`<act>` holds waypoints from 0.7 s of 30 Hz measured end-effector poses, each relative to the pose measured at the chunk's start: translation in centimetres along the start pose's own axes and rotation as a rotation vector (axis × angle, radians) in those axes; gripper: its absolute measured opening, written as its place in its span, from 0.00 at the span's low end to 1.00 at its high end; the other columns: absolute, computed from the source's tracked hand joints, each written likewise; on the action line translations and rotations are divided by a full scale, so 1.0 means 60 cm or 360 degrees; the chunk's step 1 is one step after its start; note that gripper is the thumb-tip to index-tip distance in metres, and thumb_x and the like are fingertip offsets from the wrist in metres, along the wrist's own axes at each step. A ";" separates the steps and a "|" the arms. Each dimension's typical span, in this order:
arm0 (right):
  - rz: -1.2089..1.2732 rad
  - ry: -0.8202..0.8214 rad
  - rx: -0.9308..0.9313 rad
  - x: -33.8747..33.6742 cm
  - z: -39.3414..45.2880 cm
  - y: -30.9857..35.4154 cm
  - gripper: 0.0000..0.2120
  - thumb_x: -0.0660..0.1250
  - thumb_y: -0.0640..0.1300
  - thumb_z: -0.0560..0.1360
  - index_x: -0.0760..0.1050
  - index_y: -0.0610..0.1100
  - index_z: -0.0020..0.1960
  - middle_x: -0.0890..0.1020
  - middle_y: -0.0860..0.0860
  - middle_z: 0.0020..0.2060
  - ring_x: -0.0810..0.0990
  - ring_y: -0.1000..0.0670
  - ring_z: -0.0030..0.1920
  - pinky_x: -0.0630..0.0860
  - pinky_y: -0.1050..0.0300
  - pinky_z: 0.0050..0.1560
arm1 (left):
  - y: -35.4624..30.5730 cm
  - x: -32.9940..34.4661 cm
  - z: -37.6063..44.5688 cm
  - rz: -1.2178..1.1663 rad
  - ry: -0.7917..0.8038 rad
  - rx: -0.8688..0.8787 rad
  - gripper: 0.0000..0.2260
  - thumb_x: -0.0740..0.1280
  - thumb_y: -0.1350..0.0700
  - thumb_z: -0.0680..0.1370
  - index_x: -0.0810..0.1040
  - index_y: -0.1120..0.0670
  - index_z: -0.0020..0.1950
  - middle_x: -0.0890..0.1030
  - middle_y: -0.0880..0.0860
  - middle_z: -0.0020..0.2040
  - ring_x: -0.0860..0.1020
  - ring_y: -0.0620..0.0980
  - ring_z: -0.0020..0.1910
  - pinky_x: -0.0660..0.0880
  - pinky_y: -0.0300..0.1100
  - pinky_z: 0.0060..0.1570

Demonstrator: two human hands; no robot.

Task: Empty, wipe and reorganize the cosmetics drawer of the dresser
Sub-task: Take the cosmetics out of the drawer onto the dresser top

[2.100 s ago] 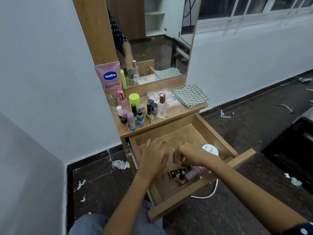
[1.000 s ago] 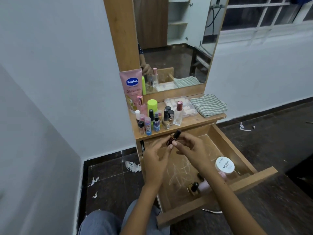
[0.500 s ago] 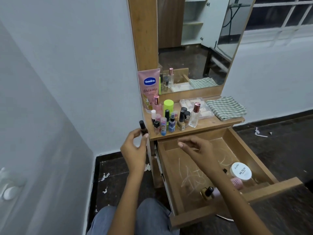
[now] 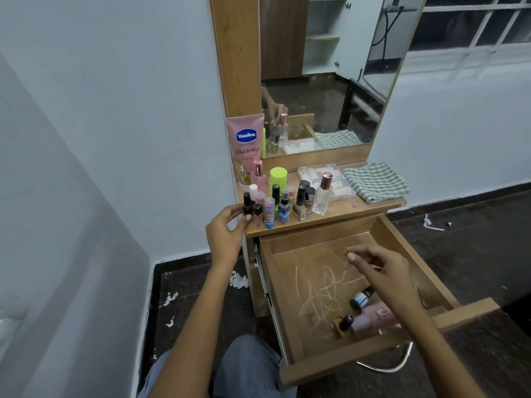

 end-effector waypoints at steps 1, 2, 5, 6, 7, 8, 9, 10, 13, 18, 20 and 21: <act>-0.0003 0.0010 0.0011 -0.003 -0.001 -0.002 0.06 0.72 0.39 0.72 0.83 0.47 0.48 0.85 0.55 0.40 0.82 0.59 0.41 0.75 0.71 0.42 | 0.002 0.000 -0.002 -0.0006 0.0002 0.0006 0.12 0.72 0.58 0.74 0.81 0.55 0.58 0.81 0.45 0.51 0.78 0.41 0.53 0.75 0.40 0.56; -0.0005 0.0026 0.0021 -0.005 -0.002 -0.004 0.06 0.72 0.39 0.72 0.83 0.47 0.47 0.85 0.55 0.40 0.82 0.60 0.41 0.75 0.72 0.42 | 0.003 -0.001 -0.004 -0.0013 0.0005 0.0018 0.13 0.71 0.59 0.74 0.81 0.55 0.58 0.81 0.45 0.51 0.78 0.41 0.53 0.75 0.40 0.57; -0.0068 0.0110 0.0068 -0.012 -0.007 -0.010 0.06 0.72 0.40 0.72 0.83 0.48 0.48 0.85 0.55 0.41 0.82 0.60 0.42 0.78 0.67 0.44 | 0.008 -0.001 -0.012 -0.0015 0.0038 0.0051 0.14 0.70 0.58 0.76 0.79 0.55 0.61 0.81 0.49 0.56 0.77 0.41 0.56 0.74 0.43 0.60; -0.0124 0.0171 0.0080 -0.015 -0.008 -0.010 0.07 0.72 0.40 0.72 0.83 0.49 0.48 0.85 0.56 0.42 0.82 0.61 0.43 0.79 0.66 0.45 | 0.010 0.000 -0.016 -0.0016 0.0038 0.0048 0.15 0.69 0.58 0.77 0.78 0.55 0.63 0.80 0.50 0.59 0.76 0.41 0.58 0.73 0.44 0.62; -0.0202 0.0260 0.0077 -0.016 -0.008 -0.009 0.07 0.72 0.41 0.72 0.82 0.50 0.49 0.85 0.57 0.43 0.81 0.62 0.43 0.79 0.64 0.46 | 0.013 -0.002 -0.021 -0.0025 0.0014 0.0037 0.16 0.68 0.58 0.78 0.76 0.55 0.65 0.79 0.51 0.61 0.75 0.43 0.60 0.72 0.46 0.63; -0.0293 0.0373 0.0075 -0.017 -0.009 -0.006 0.07 0.72 0.42 0.72 0.82 0.51 0.49 0.84 0.58 0.44 0.81 0.63 0.44 0.79 0.63 0.47 | 0.013 -0.004 -0.031 -0.0035 -0.0033 0.0029 0.16 0.66 0.57 0.78 0.75 0.54 0.67 0.78 0.51 0.63 0.74 0.45 0.62 0.72 0.47 0.64; -0.0386 0.0505 0.0076 -0.018 -0.012 -0.001 0.07 0.72 0.45 0.73 0.82 0.53 0.49 0.84 0.60 0.44 0.80 0.64 0.45 0.79 0.64 0.48 | 0.011 -0.008 -0.044 -0.0026 -0.0117 0.0038 0.17 0.65 0.57 0.79 0.74 0.54 0.68 0.77 0.51 0.63 0.74 0.47 0.63 0.72 0.48 0.63; -0.0476 0.0633 0.0090 -0.017 -0.015 0.004 0.07 0.71 0.48 0.72 0.81 0.55 0.50 0.83 0.62 0.45 0.80 0.65 0.46 0.78 0.65 0.47 | 0.005 -0.013 -0.062 -0.0004 -0.0223 0.0072 0.16 0.64 0.57 0.79 0.74 0.54 0.67 0.78 0.51 0.62 0.74 0.49 0.61 0.73 0.47 0.60; -0.0792 0.0869 0.0136 -0.008 -0.031 0.014 0.11 0.72 0.56 0.70 0.81 0.55 0.51 0.80 0.64 0.43 0.78 0.63 0.45 0.72 0.71 0.44 | -0.029 -0.017 -0.133 0.0041 -0.0374 0.0294 0.11 0.63 0.59 0.80 0.74 0.57 0.62 0.77 0.52 0.56 0.73 0.50 0.57 0.71 0.42 0.53; -0.1265 0.1042 0.0059 0.040 -0.053 0.013 0.15 0.72 0.56 0.68 0.79 0.53 0.52 0.83 0.57 0.45 0.79 0.56 0.48 0.75 0.60 0.49 | -0.083 0.057 -0.214 0.0278 0.0148 0.0808 0.10 0.60 0.58 0.80 0.76 0.57 0.59 0.78 0.53 0.55 0.73 0.47 0.57 0.64 0.36 0.62; -0.1296 0.1066 0.0073 0.056 -0.059 0.012 0.12 0.72 0.51 0.69 0.80 0.51 0.52 0.83 0.55 0.47 0.79 0.52 0.50 0.74 0.59 0.47 | -0.093 0.089 -0.216 0.0403 0.0286 0.0960 0.12 0.60 0.58 0.79 0.76 0.58 0.60 0.78 0.54 0.58 0.73 0.48 0.60 0.59 0.33 0.66; -0.1305 0.1063 0.0085 0.062 -0.060 0.012 0.11 0.71 0.49 0.69 0.80 0.49 0.51 0.83 0.53 0.48 0.79 0.51 0.50 0.74 0.60 0.44 | -0.095 0.103 -0.212 0.0460 0.0328 0.0992 0.13 0.59 0.58 0.80 0.76 0.58 0.62 0.77 0.53 0.61 0.73 0.48 0.62 0.60 0.35 0.66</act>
Point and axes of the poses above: each hand's wrist, its own z-axis towards the middle knuckle, its own x-axis out of the palm, y = z × x, the point moved 5 cm from there along z, towards the middle knuckle
